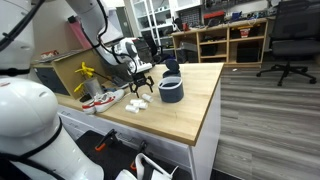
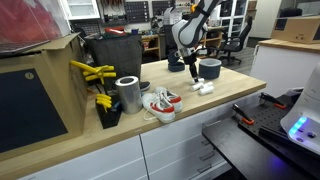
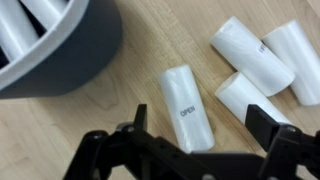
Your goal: Put the white thing into the grey box
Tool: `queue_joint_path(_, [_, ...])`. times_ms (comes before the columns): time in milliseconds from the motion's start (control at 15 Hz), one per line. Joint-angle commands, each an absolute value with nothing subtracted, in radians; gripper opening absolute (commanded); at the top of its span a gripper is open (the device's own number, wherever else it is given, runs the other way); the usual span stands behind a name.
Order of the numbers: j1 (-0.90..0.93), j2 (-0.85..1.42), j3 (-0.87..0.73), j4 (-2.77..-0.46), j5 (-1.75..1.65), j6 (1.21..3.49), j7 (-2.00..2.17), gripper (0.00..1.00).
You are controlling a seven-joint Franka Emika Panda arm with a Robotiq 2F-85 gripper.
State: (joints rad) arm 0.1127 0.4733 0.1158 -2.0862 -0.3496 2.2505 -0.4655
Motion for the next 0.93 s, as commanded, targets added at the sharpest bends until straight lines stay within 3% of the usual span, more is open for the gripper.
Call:
queue_joint_path(0, [0.103,0.495,0.107,-2.023,-0.385,2.176,-0.512,1.0])
queue_joint_path(67, [0.099,0.5,0.107,-2.015,-0.388,2.171,-0.524,0.75])
queue_joint_path(133, [0.094,0.505,0.108,-2.01,-0.392,2.169,-0.532,0.74])
queue_joint_path(533, [0.084,0.533,0.116,-2.013,-0.392,2.181,-0.574,0.3])
queue_joint_path(600, [0.086,0.538,0.116,-2.016,-0.394,2.181,-0.579,0.61])
queue_joint_path(667, [0.089,0.542,0.115,-2.021,-0.4,2.184,-0.577,0.16])
queue_joint_path(867, [0.087,0.539,0.118,-2.025,-0.403,2.186,-0.59,0.05])
